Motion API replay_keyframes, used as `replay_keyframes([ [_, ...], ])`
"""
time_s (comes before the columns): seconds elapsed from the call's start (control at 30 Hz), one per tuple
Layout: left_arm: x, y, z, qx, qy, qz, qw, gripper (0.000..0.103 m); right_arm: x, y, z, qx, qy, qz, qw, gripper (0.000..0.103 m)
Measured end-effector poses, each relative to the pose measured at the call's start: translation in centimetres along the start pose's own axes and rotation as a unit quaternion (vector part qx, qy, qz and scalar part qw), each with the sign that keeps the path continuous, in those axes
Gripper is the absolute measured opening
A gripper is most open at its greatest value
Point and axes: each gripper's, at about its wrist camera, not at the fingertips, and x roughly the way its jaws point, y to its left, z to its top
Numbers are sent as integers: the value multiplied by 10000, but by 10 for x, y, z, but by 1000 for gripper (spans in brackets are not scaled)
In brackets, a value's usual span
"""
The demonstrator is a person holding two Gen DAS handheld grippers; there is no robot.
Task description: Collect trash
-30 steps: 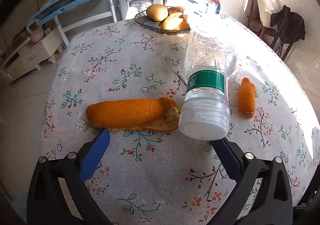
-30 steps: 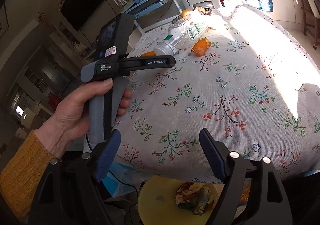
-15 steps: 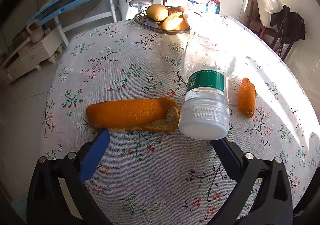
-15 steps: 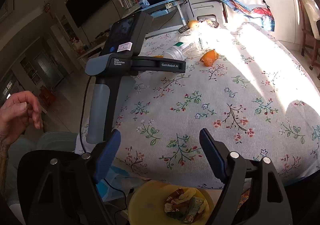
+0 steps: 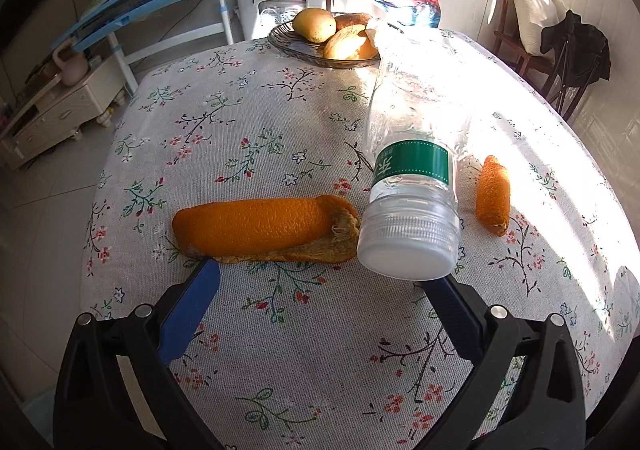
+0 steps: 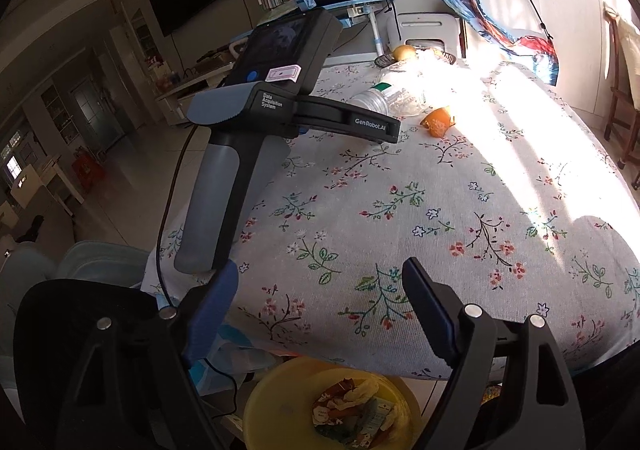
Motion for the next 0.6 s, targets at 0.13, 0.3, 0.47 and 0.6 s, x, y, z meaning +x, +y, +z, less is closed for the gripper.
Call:
replay_keyframes([
  [0.13,0,0,0,0,0,-1,10000,97,-3,-1,-1,-129,-78,-186,9997,81],
  [0.3,0,0,0,0,1,-1,10000,97,-5,-6,-4,-173,-84,-401,9990,82],
  [0.47,0,0,0,0,1,-1,10000,97,-6,-7,-4,-226,-118,-536,9982,82],
  [0.6,0,0,0,0,2,-1,10000,97,-3,-7,-3,-228,-125,-633,9977,83],
])
